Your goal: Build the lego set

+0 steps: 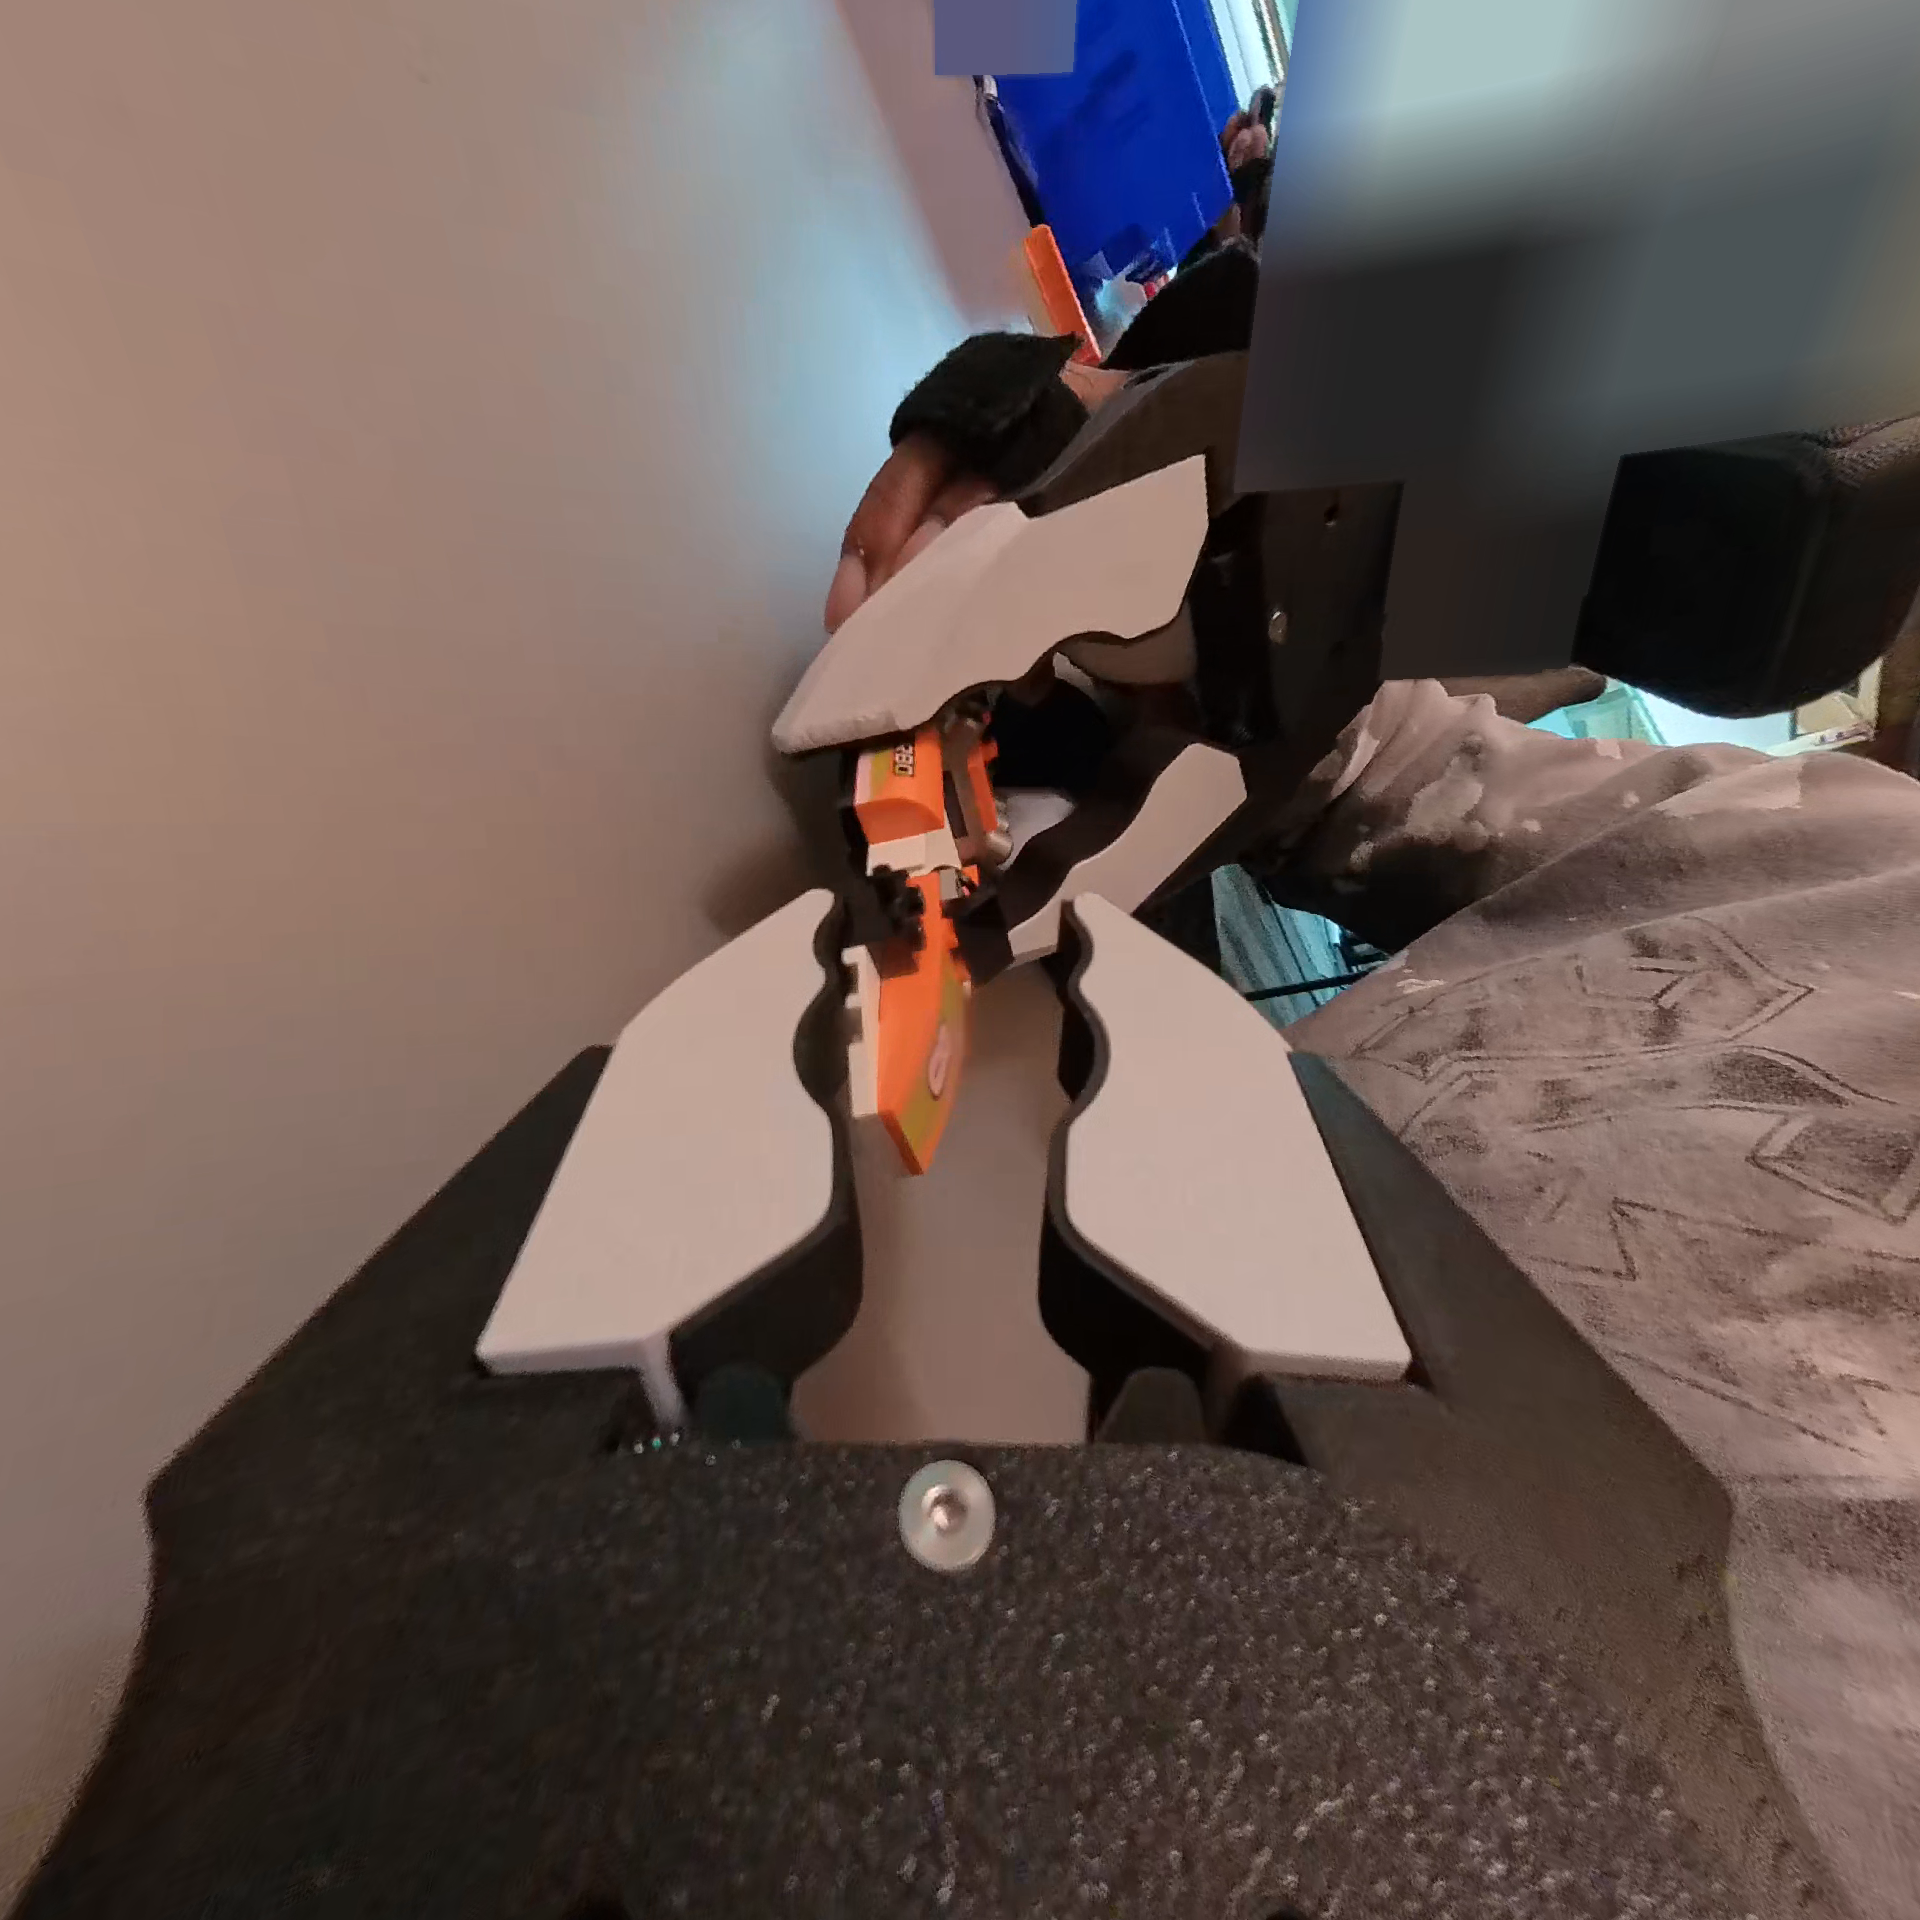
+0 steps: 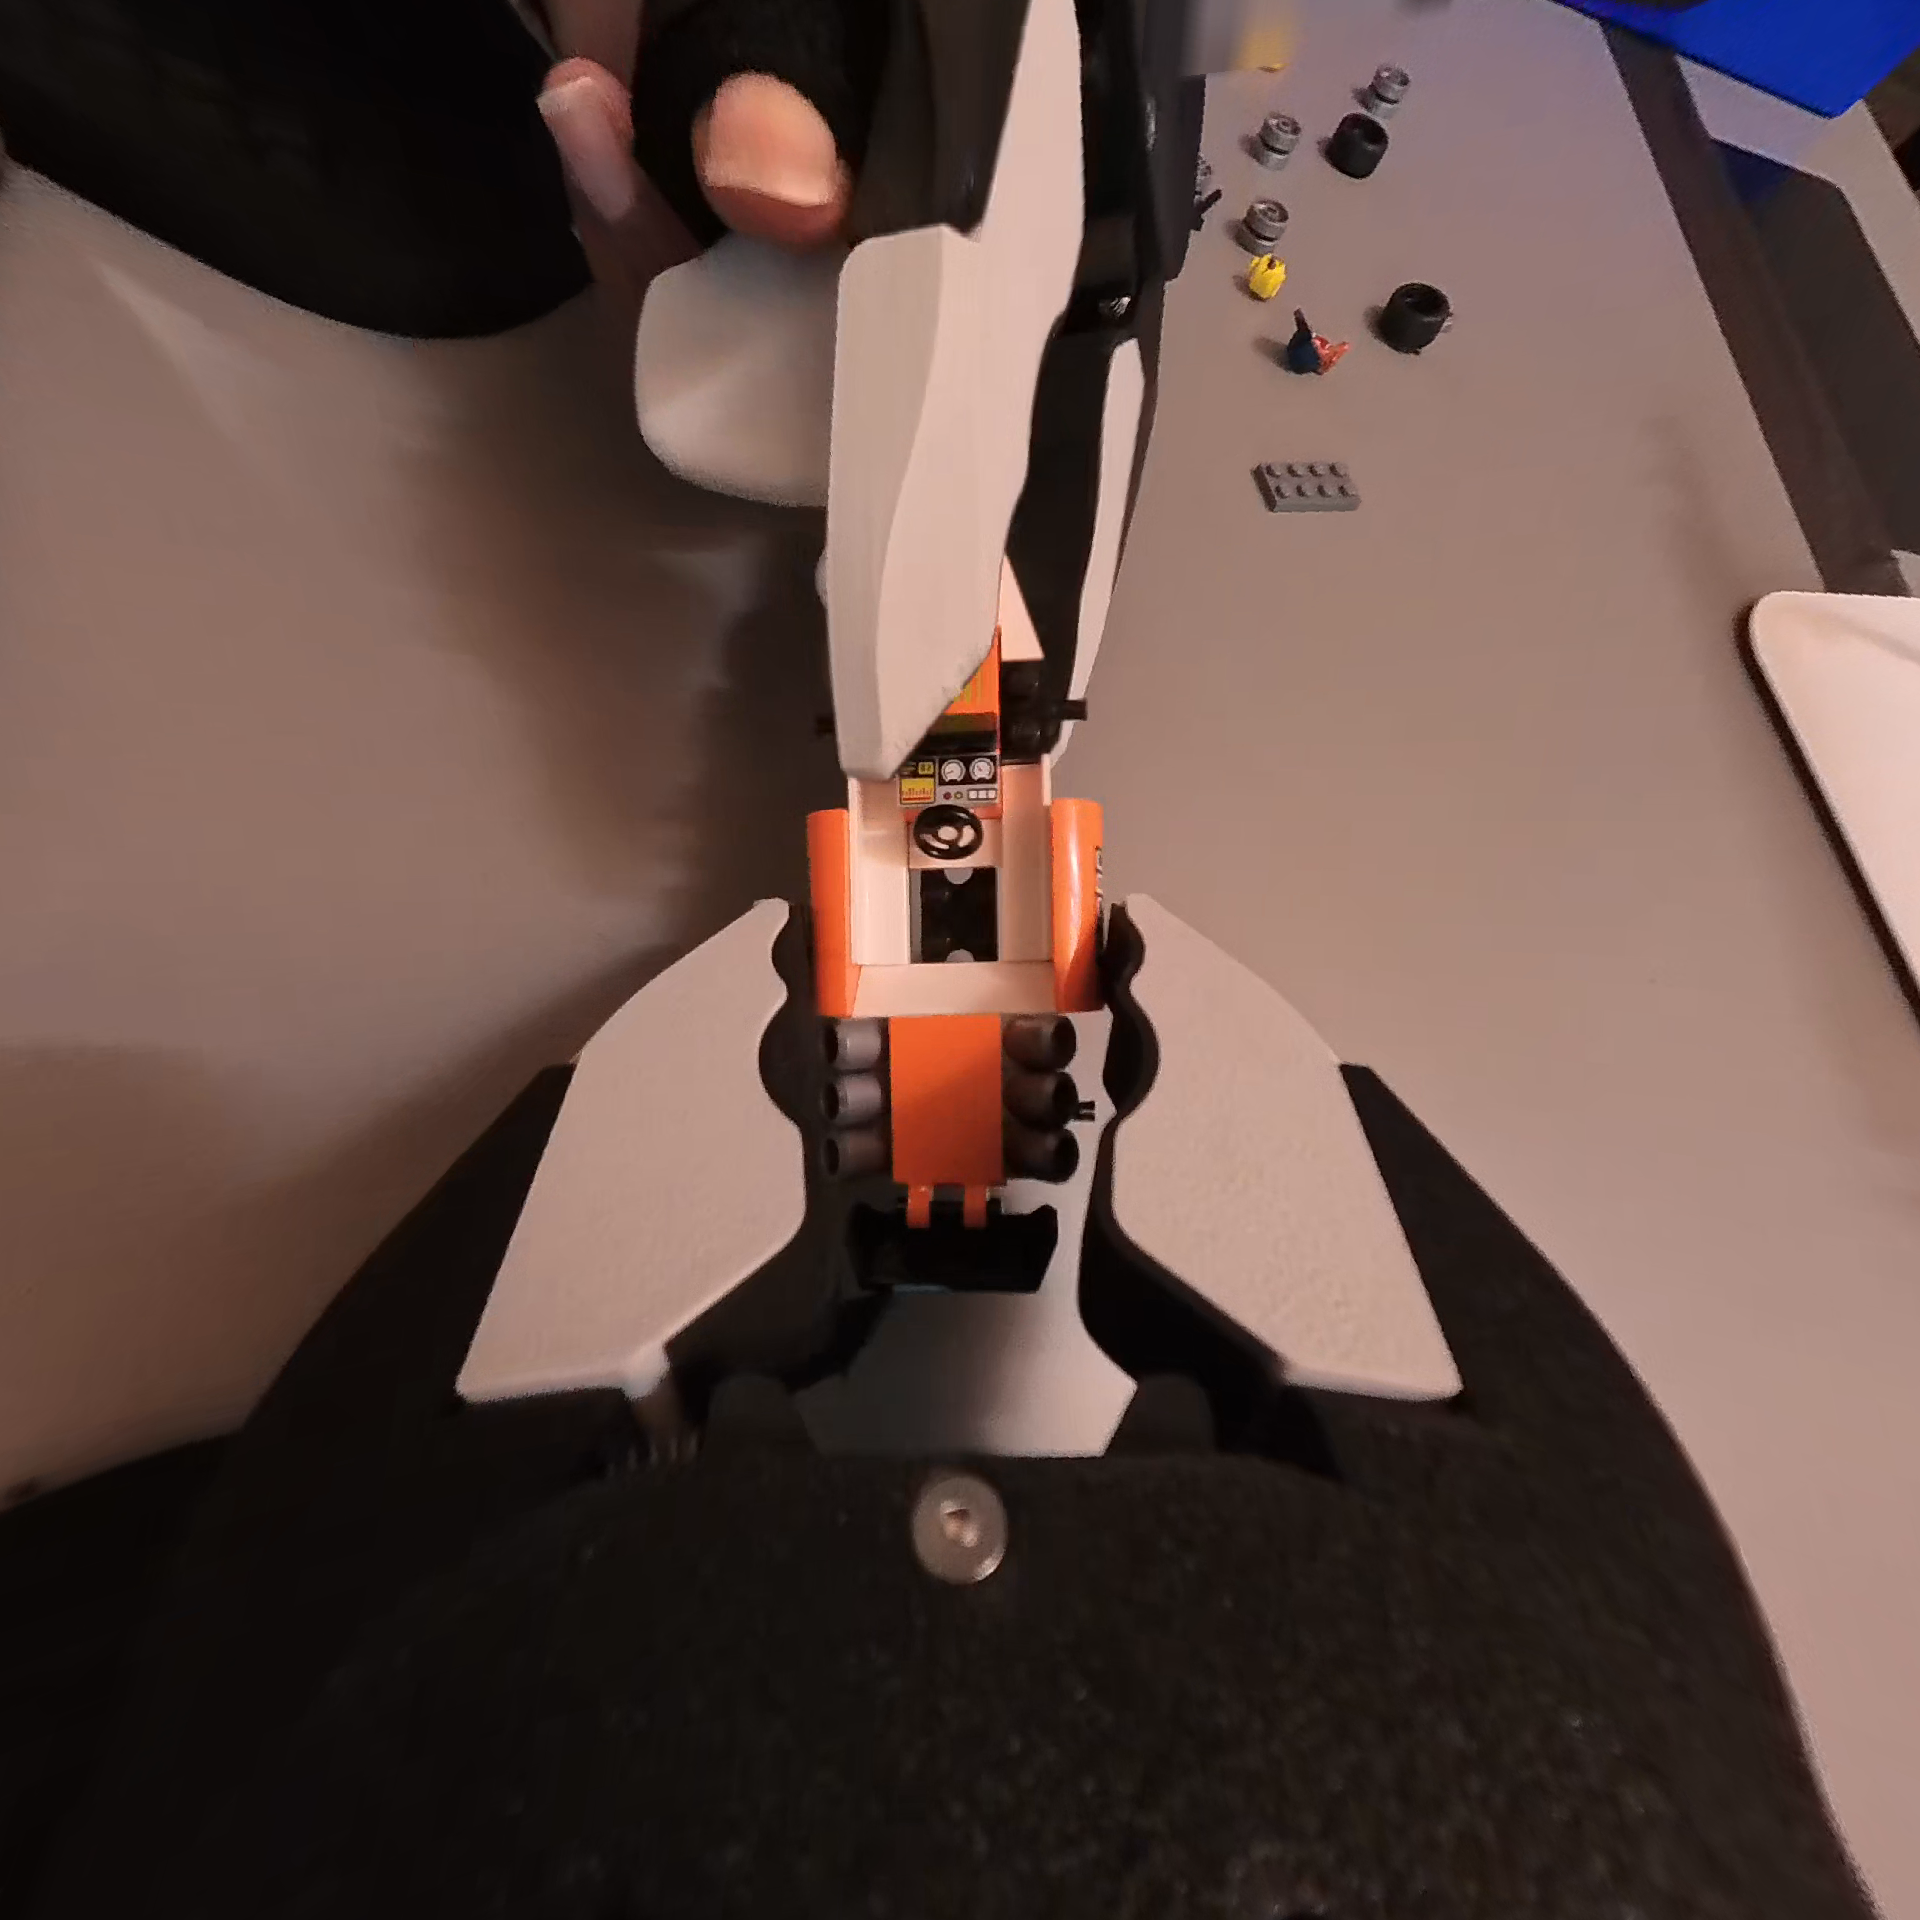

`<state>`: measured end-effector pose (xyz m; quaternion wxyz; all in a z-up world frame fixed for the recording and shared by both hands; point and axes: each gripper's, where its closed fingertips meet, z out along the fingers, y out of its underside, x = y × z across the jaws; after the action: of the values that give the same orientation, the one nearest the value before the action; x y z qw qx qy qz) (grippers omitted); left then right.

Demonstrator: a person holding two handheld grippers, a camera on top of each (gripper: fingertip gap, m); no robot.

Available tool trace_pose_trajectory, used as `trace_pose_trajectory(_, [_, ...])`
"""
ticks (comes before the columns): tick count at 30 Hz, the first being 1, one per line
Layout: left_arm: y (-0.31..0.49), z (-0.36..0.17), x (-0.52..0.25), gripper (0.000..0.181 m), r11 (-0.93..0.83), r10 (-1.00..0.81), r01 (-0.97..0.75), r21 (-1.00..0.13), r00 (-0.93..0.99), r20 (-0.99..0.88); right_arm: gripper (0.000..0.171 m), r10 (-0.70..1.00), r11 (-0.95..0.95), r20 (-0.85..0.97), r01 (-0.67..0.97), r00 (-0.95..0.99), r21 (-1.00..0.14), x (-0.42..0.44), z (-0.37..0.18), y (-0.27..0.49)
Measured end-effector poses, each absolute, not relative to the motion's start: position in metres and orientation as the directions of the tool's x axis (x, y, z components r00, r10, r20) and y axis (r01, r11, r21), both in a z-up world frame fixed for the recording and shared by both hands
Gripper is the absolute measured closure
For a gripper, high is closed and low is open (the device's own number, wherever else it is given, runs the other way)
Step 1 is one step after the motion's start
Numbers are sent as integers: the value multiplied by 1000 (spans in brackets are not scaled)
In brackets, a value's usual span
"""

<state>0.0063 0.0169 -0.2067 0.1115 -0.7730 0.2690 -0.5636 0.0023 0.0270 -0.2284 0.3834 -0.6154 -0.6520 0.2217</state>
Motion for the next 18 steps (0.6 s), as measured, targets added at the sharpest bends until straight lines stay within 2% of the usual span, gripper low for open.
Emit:
trace_pose_trajectory(3, [19, -208, 6, 153, -823, -556, -285, -491, 230, 799, 117, 969, 151, 240, 633, 57, -759, 2, -228, 28])
trace_pose_trajectory(12, [18, -204, 7, 154, -780, -615, -295, -551, 201, 762, 117, 942, 206, 328, 646, 72, -735, 3, -224, 29])
trace_pose_trajectory(18, [19, -198, 8, 155, -714, -696, -292, -637, 196, 690, 117, 901, 264, 423, 644, 102, -718, 3, -216, 31])
